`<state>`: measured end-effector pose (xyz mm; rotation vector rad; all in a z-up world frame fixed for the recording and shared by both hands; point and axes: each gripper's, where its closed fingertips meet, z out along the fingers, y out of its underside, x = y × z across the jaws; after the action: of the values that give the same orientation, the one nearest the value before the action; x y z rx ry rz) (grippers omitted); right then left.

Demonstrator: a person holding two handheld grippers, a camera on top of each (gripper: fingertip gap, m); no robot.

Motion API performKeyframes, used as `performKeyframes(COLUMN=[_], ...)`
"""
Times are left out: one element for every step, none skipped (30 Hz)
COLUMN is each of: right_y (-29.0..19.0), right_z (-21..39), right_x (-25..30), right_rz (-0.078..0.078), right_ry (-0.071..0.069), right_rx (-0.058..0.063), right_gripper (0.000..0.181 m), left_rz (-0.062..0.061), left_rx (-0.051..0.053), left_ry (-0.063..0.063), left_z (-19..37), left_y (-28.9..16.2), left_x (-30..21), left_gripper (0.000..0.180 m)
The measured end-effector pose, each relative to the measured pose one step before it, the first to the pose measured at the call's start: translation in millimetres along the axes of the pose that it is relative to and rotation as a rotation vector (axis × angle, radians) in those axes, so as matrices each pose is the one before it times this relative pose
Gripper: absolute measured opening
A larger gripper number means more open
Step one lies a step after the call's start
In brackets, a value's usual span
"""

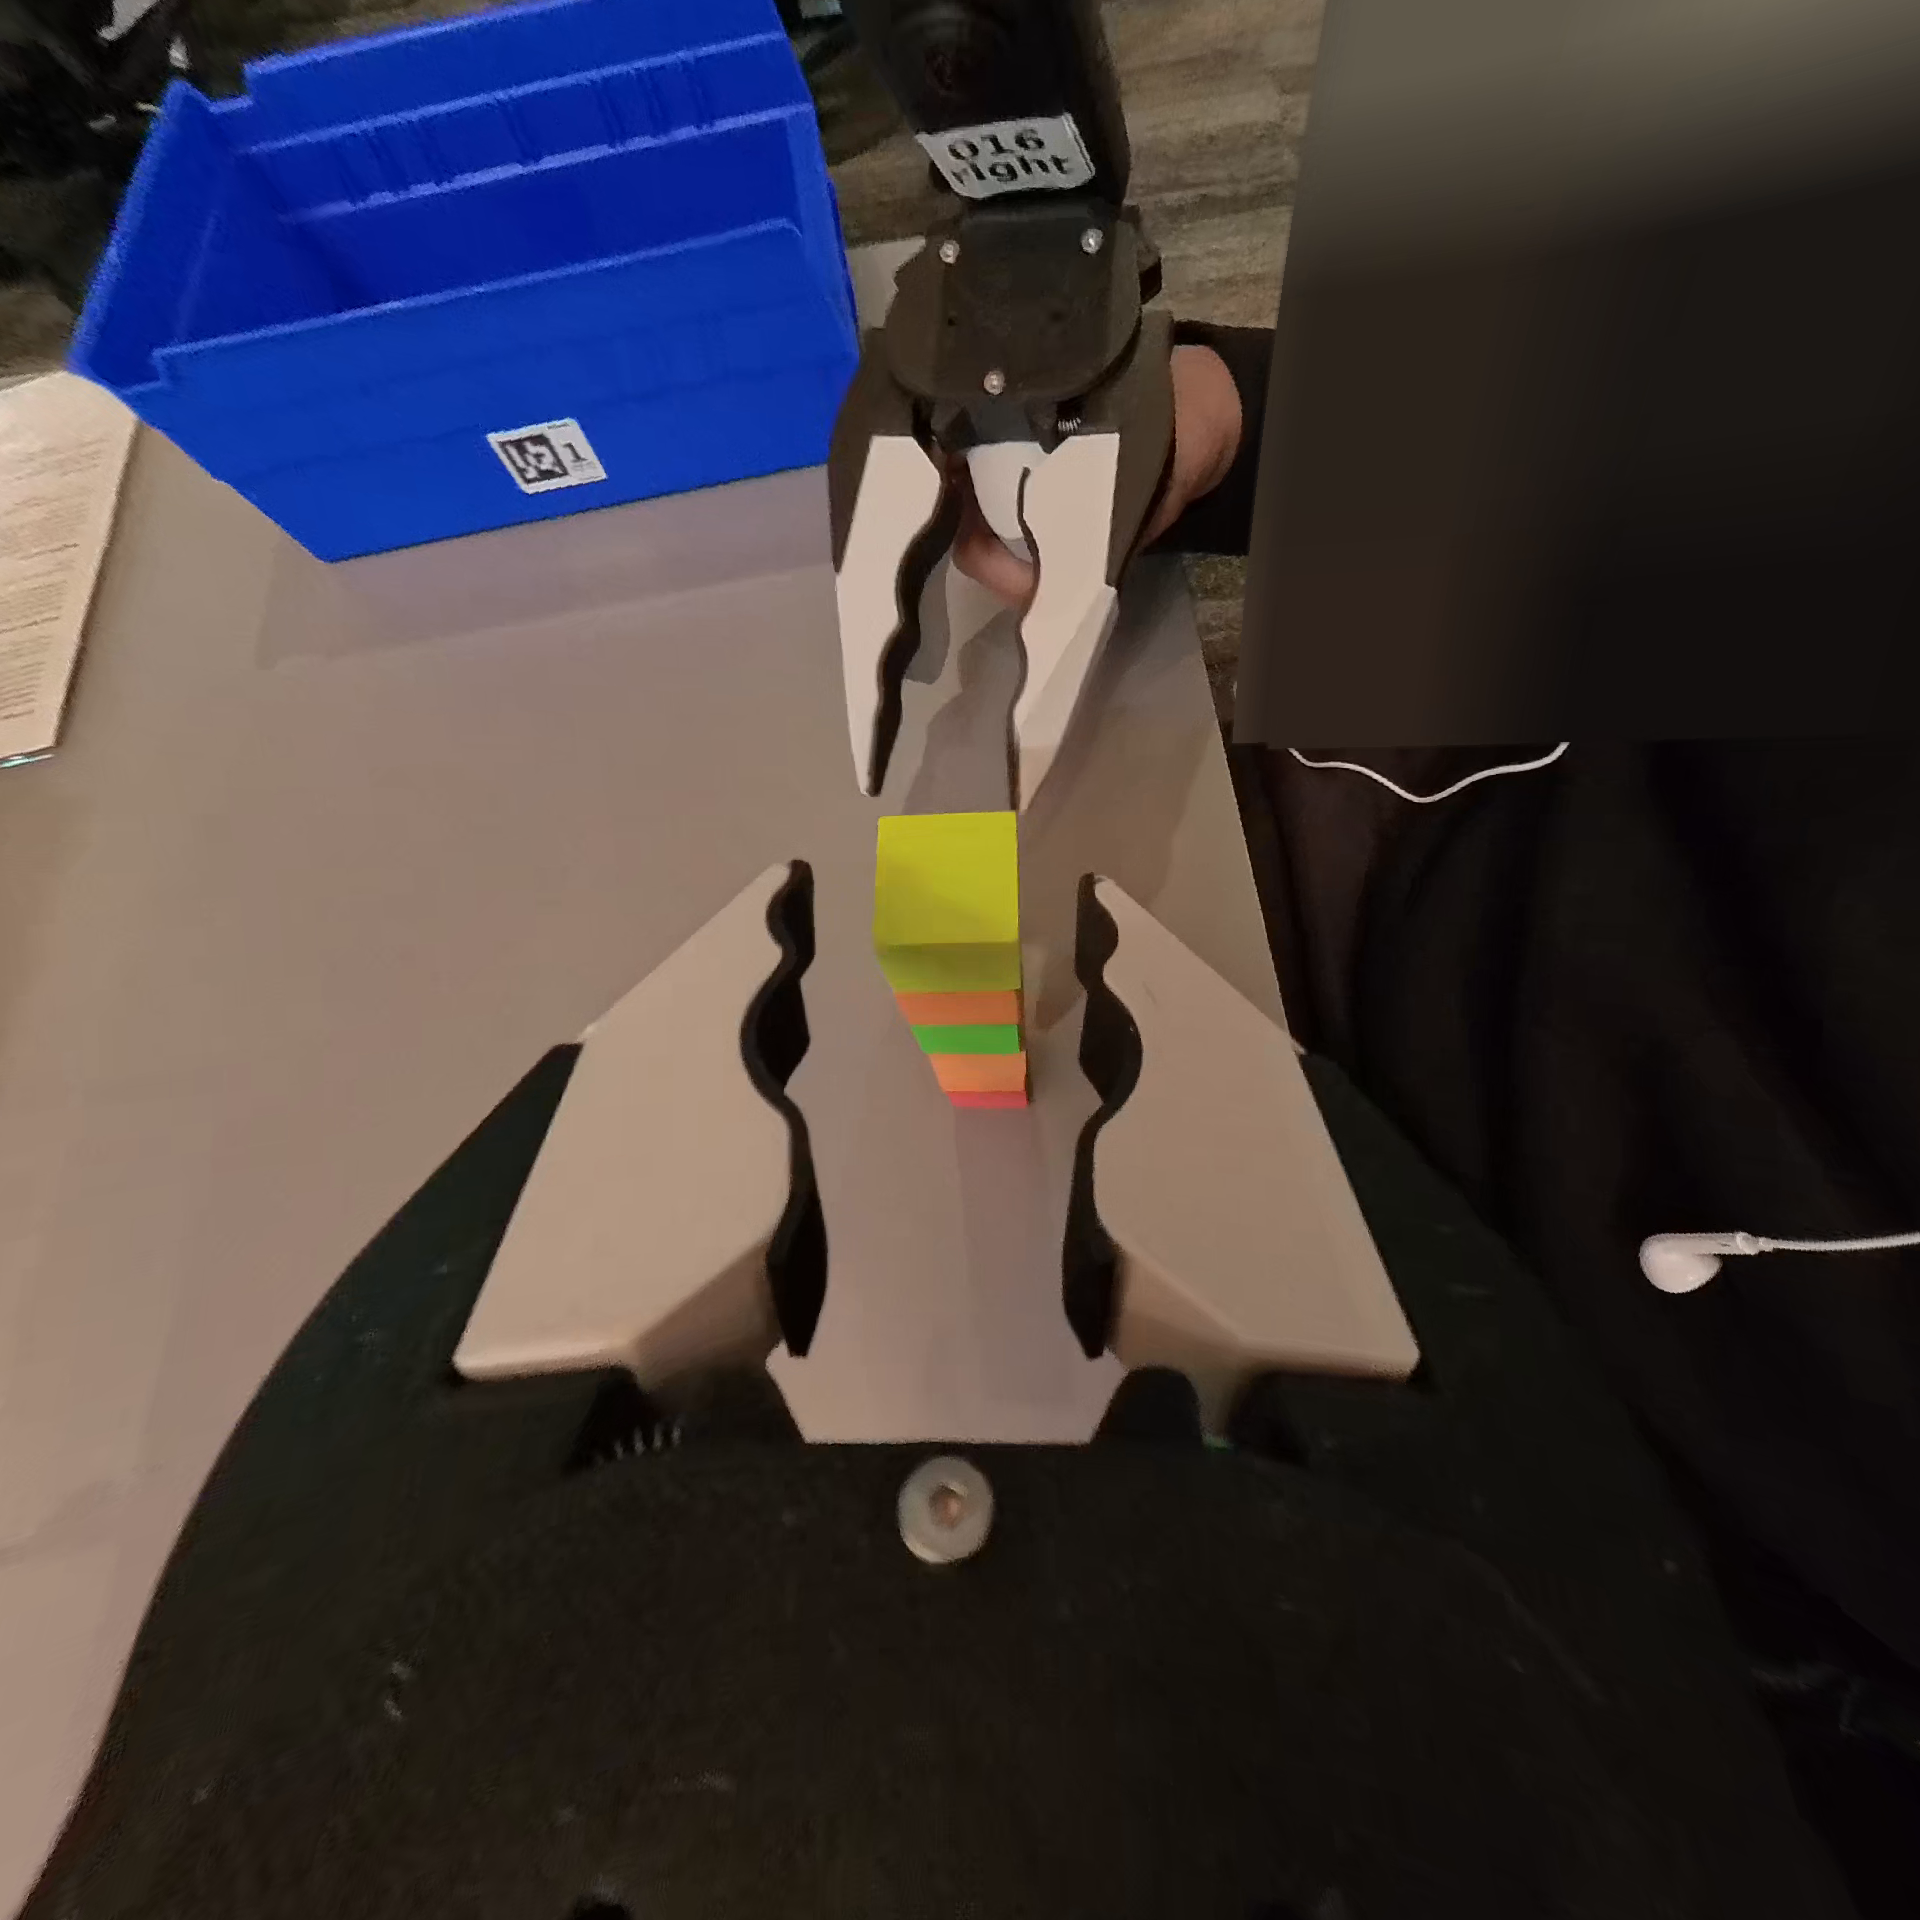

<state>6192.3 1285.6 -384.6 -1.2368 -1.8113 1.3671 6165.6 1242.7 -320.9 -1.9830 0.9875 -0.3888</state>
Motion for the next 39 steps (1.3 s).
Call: performKeyframes(right_y=[1.15, 1.7, 2.22, 2.38, 2.61, 2.44, 2.05, 1.0, 0.13, -0.98, -1.43, -1.16, -0.64, -0.19, -0.18, -0.46, -0.39, 0.4, 1.46, 2.32, 1.29, -1.18, -3.05, -3.26, -2.14, -0.75, 0.82, 2.74, 4.05, 3.83, 2.41, 1.03, 0.29, -0.05, 0.0, 0.0, -0.04, 0.49, 1.26], right_z=[1.27, 1.87, 2.57, 3.37, 4.14, 5.17, 6.05, 6.64, 7.17, 7.59, 7.77, 7.42, 6.87, 5.8, 4.6, 3.12, 1.62, 0.05, -1.64, -3.61, -4.68, -5.26, -5.94, -6.66, -6.59, -6.36, -6.18, -5.81, -5.75, -5.25, -4.95, -4.69, -4.46, -4.39, -4.42, -4.66, -4.85, -4.97, -4.61], right_x=[-1.72, -3.07, -5.23, -7.48, -9.38, -10.76, -11.2, -11.08, -10.2, -9.04, -7.31, -5.71, -4.24, -2.87, -0.97, 1.73, 6.18, 12.5, 20.6, 27.09, 26.89, 20.38, 14.08, 10.97, 9.77, 8.77, 9.14, 11.07, 12.73, 12.1, 9.29, 6.36, 4.63, 3.68, 2.28, -0.7, -5.31, -9.92, -13.47], right_rz=[-0.002, -0.0043, -0.0074, -0.0121, -0.0173, -0.0215, -0.0256, -0.0301, -0.034, -0.0362, -0.037, -0.0351, -0.0295, -0.0225, -0.0152, -0.008, 0.0005, 0.0115, 0.0231, 0.0353, 0.0496, 0.0621, 0.0702, 0.0728, 0.0678, 0.0571, 0.0449, 0.0315, 0.0175, 0.0068, 0.0024, 0.0031, 0.0051, 0.0051, 0.0024, -0.0025, -0.0091, -0.0152, -0.0182], right_ry=[-0.0041, -0.0102, -0.02, -0.0304, -0.0388, -0.0436, -0.0445, -0.0413, -0.0356, -0.0279, -0.0187, -0.0124, -0.0088, -0.0068, -0.0019, 0.0091, 0.0291, 0.0615, 0.1043, 0.138, 0.1273, 0.0777, 0.0313, 0.0102, 0.0043, 0.0023, 0.0102, 0.0277, 0.0419, 0.0423, 0.0298, 0.0164, 0.0105, 0.0092, 0.0059, -0.0074, -0.0304, -0.0524, -0.0664], right_rx=[-0.0091, -0.0135, -0.018, -0.0219, -0.0258, -0.0288, -0.0292, -0.0269, -0.0237, -0.0193, -0.016, -0.016, -0.0166, -0.0156, -0.0097, -0.0012, 0.0038, 0.0021, -0.0033, -0.0065, 0.0038, 0.0236, 0.0377, 0.0399, 0.033, 0.0237, 0.0141, 0.0015, -0.0088, -0.0087, -0.0022, 0.0032, 0.0048, 0.0052, 0.0064, 0.0081, 0.0082, 0.0059, 0.0012], right_gripper=[0.041, 0.041, 0.039, 0.035, 0.031, 0.025, 0.018, 0.009, 0.0, 0.0, 0.0, 0.0, 0.0, 0.0, 0.0, 0.0, 0.0, 0.0, 0.0, 0.0, 0.0, 0.0, 0.0, 0.0, 0.0, 0.0, 0.0, 0.0, 0.0, 0.0, 0.0, 0.0, 0.0, 0.0, 0.002, 0.006, 0.013, 0.019, 0.026], left_rz=[-0.0018, -0.0041, -0.0057, -0.0069, -0.0102, -0.0141, -0.015, -0.0164, -0.0186, -0.0233, -0.0256, -0.0196, -0.008, 0.0007, 0.0023, 0.0022, 0.0016, -0.0003, -0.0031, -0.0047, -0.0052, -0.0056, -0.0051, -0.0056, -0.0062, -0.0072, -0.0093, -0.0102, -0.0126, -0.0126, -0.0117, -0.012, -0.0108, -0.0087, -0.0059, -0.002, 0.0025, 0.0065, 0.0081], left_rx=[0.0136, 0.0183, 0.0217, 0.0247, 0.0272, 0.0291, 0.0298, 0.0272, 0.0271, 0.0276, 0.0191, 0.008, 0.0054, 0.0039, 0.0009, 0.0002, 0.002, 0.0044, 0.0067, 0.0099, 0.0122, 0.0122, 0.0117, 0.0112, 0.0109, 0.0093, 0.0086, 0.0083, 0.0065, 0.0049, 0.004, 0.002, 0.0001, -0.0024, -0.0052, -0.0083, -0.0098, -0.0102, -0.0099], left_ry=[-0.0103, -0.013, -0.0139, -0.0143, -0.0204, -0.0277, -0.0296, -0.0333, -0.0345, -0.0279, -0.0176, -0.0125, -0.0127, -0.0141, -0.0185, -0.0187, -0.015, -0.0121, -0.0112, -0.0125, -0.0136, -0.0149, -0.0154, -0.0164, -0.0151, -0.0125, -0.0114, -0.0076, -0.006, -0.0025, -0.0014, -0.0027, -0.0007, 0.0015, 0.0014, -0.0005, -0.0043, -0.0078, -0.0085], left_z=[-2.07, -2.58, -3.11, -3.46, -3.87, -4.0, -3.97, -3.77, -3.1, -1.93, -0.39, 0.58, 0.96, 0.97, 0.85, 0.52, 0.21, -0.32, -0.88, -1.46, -1.88, -2.29, -2.54, -2.59, -2.56, -2.25, -1.65, -1.27, -0.55, -0.16, 0.22, 0.6, 0.86, 1.16, 1.31, 1.27, 1.28, 1.13, 1.27], left_y=[-1.24, -1.69, -2.07, -2.12, -2.24, -2.36, -2.25, -2.42, -3.13, -3.64, -2.54, -0.83, -0.08, 0.33, 0.71, 0.79, 0.59, 0.06, -0.32, -0.94, -1.43, -1.66, -1.89, -1.85, -1.65, -1.22, -0.98, -0.53, 0.05, 0.44, 0.85, 1.1, 1.38, 1.62, 1.96, 2.25, 2.34, 2.19, 2.1], left_x=[-1.31, -2.04, -2.37, -2.5, -3.56, -5.07, -5.93, -7.12, -7.86, -7.29, -5.62, -4.21, -3.2, -2.82, -3.36, -3.45, -2.85, -2.45, -2.6, -2.8, -3.15, -3.41, -3.51, -3.75, -3.65, -3.48, -3.42, -2.92, -2.8, -2.26, -1.99, -1.92, -1.23, -0.6, -0.11, -0.09, -0.25, -0.65, -0.78], left_gripper=[0.049, 0.051, 0.052, 0.053, 0.053, 0.053, 0.053, 0.052, 0.049, 0.045, 0.043, 0.041, 0.04, 0.04, 0.039, 0.038, 0.037, 0.037, 0.036, 0.036, 0.035, 0.034, 0.034, 0.033, 0.032, 0.031, 0.031, 0.03, 0.03, 0.03, 0.03, 0.03, 0.029, 0.029, 0.029, 0.03, 0.03, 0.03, 0.029])
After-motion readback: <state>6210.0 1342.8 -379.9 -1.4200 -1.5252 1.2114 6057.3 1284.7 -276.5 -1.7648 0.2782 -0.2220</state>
